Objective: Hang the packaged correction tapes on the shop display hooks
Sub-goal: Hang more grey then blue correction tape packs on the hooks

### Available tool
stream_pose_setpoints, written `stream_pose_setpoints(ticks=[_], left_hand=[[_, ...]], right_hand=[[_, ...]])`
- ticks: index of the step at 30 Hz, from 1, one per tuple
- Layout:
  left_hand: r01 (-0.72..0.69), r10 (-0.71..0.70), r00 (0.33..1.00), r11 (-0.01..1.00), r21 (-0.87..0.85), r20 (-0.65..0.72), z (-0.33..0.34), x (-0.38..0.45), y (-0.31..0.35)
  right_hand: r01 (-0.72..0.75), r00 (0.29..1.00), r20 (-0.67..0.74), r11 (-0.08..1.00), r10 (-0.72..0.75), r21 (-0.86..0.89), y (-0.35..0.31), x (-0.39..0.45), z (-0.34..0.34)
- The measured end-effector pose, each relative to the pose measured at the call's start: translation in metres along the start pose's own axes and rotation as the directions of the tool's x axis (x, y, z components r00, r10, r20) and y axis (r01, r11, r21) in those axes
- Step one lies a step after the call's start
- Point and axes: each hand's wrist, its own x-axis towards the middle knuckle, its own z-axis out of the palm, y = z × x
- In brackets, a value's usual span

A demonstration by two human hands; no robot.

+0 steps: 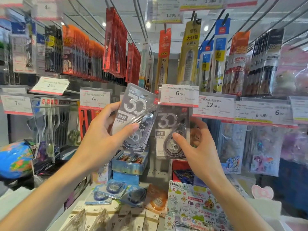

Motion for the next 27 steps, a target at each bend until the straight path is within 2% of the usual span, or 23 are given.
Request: stream_pose_setpoints(ticks=[7,10,16,19,23,27], left_hand=[[0.079,-0.077,0.997,0.993,0.089,-0.026,0.004,0.003,-0.017],[0.077,-0.075,0.997,0.991,0.108,-0.028,0.004,0.003,-0.018],[0.106,-0.104,0.994,0.991,0.083,-0.02,0.003,0.0,-0.021],[0.146,-0.146,0.989,0.989,0.027,-0.001,0.006,-0.003,-0.023],[0.181,-0.179,0.983,0.983,-0.035,0.047,0.023,-0.009,-0.03],[0.229,-0.218,0.968,0.97,-0.078,0.122,0.047,-0.013,-0.033]], right_hand=[[-0.054,0.998,0.03,0.996,0.057,-0.076,0.016,0.036,0.01],[-0.073,0.996,0.044,0.982,0.082,-0.174,0.024,0.055,0.02],[-0.081,0.989,0.087,0.926,0.121,-0.37,0.035,0.075,0.025],[-0.113,0.984,0.084,0.909,0.16,-0.401,0.039,0.071,0.01],[-0.057,0.995,0.056,0.943,0.08,-0.329,0.041,0.043,-0.012],[-0.033,0.974,0.223,0.997,0.046,-0.065,0.029,0.008,-0.017]])
